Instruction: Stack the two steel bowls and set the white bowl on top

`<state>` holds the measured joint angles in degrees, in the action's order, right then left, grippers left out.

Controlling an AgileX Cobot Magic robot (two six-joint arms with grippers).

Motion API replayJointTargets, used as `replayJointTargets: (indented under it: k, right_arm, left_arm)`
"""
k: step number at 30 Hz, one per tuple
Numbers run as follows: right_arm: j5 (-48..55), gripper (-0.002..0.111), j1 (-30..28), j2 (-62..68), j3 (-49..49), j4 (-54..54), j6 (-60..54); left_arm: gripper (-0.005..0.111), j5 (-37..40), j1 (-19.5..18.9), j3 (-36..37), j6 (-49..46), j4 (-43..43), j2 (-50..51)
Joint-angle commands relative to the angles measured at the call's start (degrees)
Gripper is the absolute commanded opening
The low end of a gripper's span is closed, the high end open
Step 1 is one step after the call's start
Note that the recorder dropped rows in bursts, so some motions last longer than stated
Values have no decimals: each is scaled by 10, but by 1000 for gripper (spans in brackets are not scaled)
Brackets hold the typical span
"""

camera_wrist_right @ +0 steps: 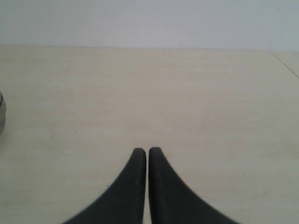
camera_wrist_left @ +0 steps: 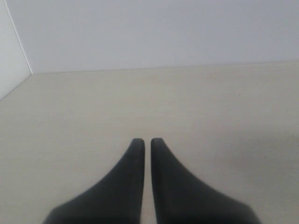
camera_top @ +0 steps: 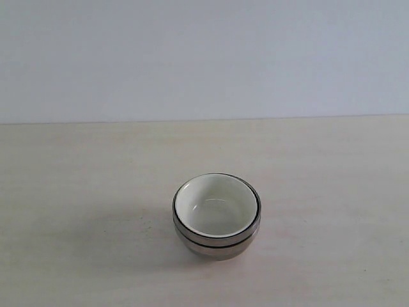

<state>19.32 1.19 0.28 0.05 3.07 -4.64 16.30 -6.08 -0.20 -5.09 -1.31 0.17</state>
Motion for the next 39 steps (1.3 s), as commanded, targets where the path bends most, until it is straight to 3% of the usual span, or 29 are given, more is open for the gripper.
replayJointTargets:
  k: [1,39]
  right_arm:
    - [0,0,-1,-3,-1,-5,-5]
    - [0,0,34,-3,-1,-5,-5]
  left_arm:
    - [4,0,0,2,6,-2,-2]
    - [4,0,0,2,6,-2,-2]
